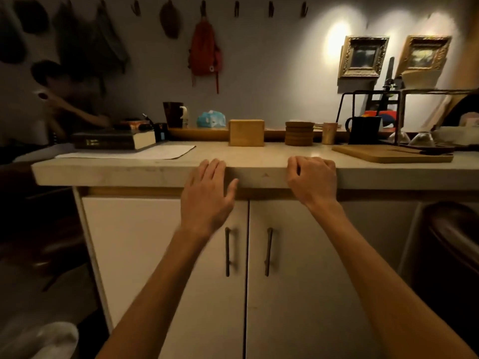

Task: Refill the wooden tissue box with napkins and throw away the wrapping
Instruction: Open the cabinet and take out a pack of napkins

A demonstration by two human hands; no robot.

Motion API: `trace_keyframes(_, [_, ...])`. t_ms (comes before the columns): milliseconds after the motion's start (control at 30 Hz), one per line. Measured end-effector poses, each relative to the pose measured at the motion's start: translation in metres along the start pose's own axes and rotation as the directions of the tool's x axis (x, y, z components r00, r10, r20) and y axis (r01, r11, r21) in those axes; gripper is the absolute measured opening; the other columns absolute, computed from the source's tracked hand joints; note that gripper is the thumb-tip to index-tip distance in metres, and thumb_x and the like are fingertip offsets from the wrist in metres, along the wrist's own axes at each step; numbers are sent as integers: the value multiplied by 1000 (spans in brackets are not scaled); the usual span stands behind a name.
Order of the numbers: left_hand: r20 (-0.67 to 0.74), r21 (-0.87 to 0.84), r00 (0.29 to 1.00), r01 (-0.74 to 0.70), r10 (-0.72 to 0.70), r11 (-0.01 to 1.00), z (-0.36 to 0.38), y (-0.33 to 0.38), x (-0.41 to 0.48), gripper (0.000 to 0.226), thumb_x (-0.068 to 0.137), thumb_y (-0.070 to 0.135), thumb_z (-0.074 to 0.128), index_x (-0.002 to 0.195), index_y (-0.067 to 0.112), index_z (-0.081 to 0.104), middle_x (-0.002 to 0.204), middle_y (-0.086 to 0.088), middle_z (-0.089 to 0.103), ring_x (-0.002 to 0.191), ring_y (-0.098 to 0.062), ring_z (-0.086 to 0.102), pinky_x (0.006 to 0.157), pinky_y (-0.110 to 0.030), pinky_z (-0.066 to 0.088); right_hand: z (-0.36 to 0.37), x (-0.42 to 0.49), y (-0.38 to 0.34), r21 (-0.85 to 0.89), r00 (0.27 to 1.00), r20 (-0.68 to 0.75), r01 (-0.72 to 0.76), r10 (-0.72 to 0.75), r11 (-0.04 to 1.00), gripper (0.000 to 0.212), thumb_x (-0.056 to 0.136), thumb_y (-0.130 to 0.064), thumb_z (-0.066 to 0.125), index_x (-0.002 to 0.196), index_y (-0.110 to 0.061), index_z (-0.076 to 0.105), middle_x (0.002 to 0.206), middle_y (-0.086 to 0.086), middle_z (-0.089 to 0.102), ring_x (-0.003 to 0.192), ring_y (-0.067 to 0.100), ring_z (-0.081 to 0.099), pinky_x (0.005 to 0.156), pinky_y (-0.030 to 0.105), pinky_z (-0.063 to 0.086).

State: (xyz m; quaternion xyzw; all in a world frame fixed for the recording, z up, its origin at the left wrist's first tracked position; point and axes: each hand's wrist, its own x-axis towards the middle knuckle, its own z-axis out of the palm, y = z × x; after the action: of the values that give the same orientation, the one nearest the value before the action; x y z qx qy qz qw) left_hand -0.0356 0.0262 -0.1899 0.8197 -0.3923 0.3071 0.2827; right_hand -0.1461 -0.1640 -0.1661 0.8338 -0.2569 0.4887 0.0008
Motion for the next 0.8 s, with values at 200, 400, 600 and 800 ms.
trace_keyframes(200, [405, -354, 741, 667, -535, 656, 69, -4, -61, 41, 100, 41, 37, 119, 9, 52, 121, -15, 61, 111, -35, 58, 93, -38, 46, 14, -22, 3, -82, 997, 12, 71, -71, 994, 42, 96, -48, 34, 123, -21, 51, 125, 3, 54, 120, 22, 45, 112, 41, 27])
trace_keyframes(400, [506, -440, 723, 686, -471, 580, 83, 5, -85, 46, 99, 52, 31, 119, 13, 48, 113, -17, 64, 96, -36, 64, 84, -54, 55, 8, -28, 5, 24, 991, 97, 89, -91, 996, 54, 95, -45, 39, 142, -20, 38, 149, 4, 37, 144, 22, 21, 122, 45, 4])
trace_keyframes(600, [467, -446, 769, 631, -436, 634, -22, -11, -167, 58, 94, 62, 21, 90, 16, 56, 85, -8, 65, 73, -20, 64, 50, -17, 50, -17, -122, -69, 671, 669, 588, -91, -454, 736, 39, 99, -28, 46, 135, -18, 55, 139, -6, 56, 136, 10, 42, 112, 35, 37])
trace_keyframes(800, [377, -485, 659, 739, -651, 467, -130, -66, -237, 58, 83, 73, 26, 88, 29, 65, 90, 2, 72, 80, -8, 68, 68, -13, 53, -43, -194, -173, 796, 402, 569, -488, -717, 358, 49, 92, -44, 47, 140, -30, 47, 125, -11, 66, 117, 8, 61, 100, 31, 49])
